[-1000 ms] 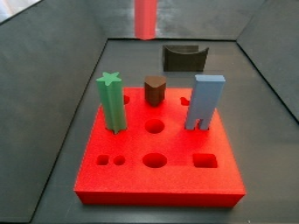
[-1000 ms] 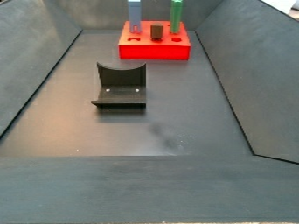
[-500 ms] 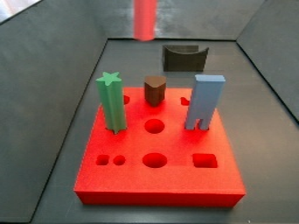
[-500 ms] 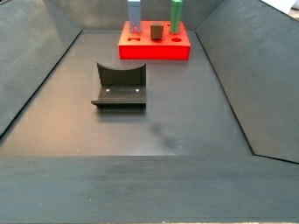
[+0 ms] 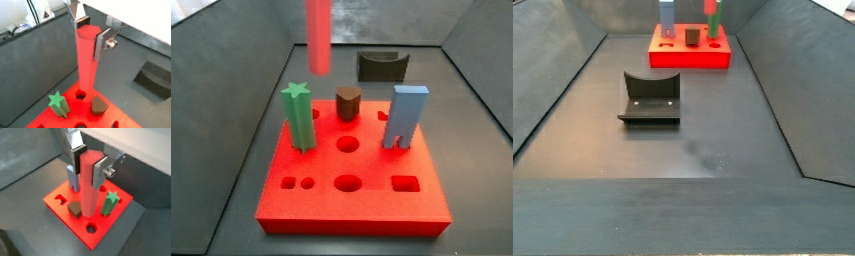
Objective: Pick up the hexagon object. Move up. Move to above the board. Insert the hexagon object.
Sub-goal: Insert the hexagon object.
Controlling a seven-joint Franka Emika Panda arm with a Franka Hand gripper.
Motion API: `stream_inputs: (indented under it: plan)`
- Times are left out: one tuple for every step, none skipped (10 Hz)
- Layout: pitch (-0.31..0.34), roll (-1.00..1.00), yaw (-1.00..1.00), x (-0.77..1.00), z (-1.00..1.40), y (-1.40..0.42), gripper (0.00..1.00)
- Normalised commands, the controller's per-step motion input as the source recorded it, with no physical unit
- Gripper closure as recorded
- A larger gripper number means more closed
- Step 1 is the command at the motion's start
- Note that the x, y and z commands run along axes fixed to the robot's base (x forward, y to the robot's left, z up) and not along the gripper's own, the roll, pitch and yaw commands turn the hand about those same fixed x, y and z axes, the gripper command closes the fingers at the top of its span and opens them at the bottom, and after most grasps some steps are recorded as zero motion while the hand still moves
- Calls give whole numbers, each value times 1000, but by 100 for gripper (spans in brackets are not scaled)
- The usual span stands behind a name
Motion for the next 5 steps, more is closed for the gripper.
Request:
stream_inputs:
  plan:
    - [-107,0,0,-306,-606,0,100]
    - [-140,-16,0,-220,-571,0,100]
    - [-131,-70,0,-89,-600,0,100]
    - [-120,-167,0,-74,-566,20,100]
    - [-80,-91,-9,-17,-546,29,100]
